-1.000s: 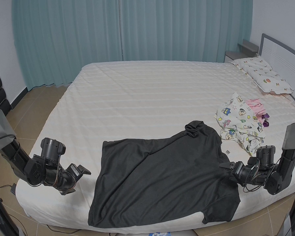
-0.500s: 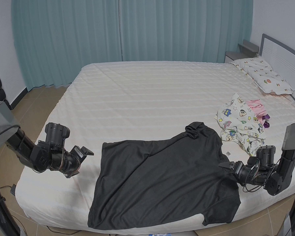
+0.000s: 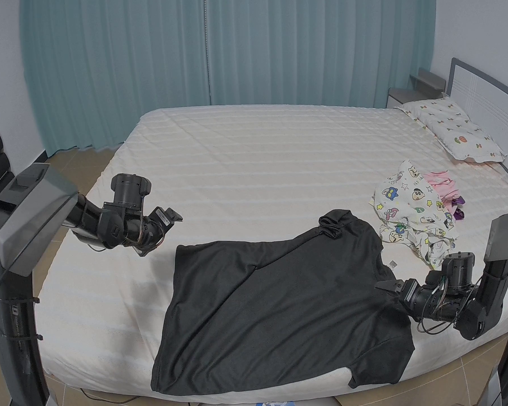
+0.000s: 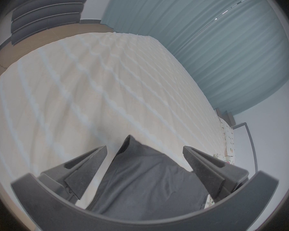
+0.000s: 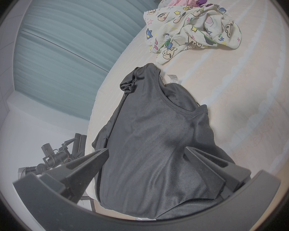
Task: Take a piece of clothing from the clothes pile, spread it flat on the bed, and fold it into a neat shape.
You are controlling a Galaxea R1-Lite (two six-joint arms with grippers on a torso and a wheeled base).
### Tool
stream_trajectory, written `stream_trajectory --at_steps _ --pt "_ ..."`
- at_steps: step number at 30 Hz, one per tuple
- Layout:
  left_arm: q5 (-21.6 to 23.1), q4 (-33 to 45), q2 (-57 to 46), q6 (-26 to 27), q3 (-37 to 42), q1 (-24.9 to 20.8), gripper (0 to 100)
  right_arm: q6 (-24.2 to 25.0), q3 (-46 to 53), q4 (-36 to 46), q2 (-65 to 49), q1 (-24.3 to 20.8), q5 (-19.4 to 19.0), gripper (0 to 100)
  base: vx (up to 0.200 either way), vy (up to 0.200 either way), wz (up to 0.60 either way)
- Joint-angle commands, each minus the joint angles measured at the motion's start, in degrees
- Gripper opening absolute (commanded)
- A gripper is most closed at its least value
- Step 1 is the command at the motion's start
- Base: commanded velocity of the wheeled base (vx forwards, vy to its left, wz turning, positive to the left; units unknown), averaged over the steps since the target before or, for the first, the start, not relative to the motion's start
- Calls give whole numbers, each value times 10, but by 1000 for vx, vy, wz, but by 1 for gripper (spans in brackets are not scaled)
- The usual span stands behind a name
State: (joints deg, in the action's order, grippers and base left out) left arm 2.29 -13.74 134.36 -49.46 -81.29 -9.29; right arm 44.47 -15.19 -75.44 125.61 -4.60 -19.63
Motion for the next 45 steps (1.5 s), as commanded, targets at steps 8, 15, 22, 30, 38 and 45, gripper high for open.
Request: stream_trajectory --at_steps 8,15,22,30,38,45 --pt "-61 19 135 23 -112 -8 100 -1 7 -2 4 -20 0 100 0 0 0" --pt "-59 25 143 18 -134 -17 100 0 7 -3 4 -20 0 100 0 0 0" --pt "-58 26 143 17 -125 -27 0 0 7 -3 4 -16 -1 100 0 0 0" --pt "-70 22 143 14 -134 -16 0 1 8 -3 3 -16 -1 100 0 0 0" --pt "-96 24 142 16 -185 19 0 1 8 -3 3 -16 -1 100 0 0 0" --pt "-101 25 155 21 -218 32 0 1 9 -3 3 -16 -1 100 0 0 0"
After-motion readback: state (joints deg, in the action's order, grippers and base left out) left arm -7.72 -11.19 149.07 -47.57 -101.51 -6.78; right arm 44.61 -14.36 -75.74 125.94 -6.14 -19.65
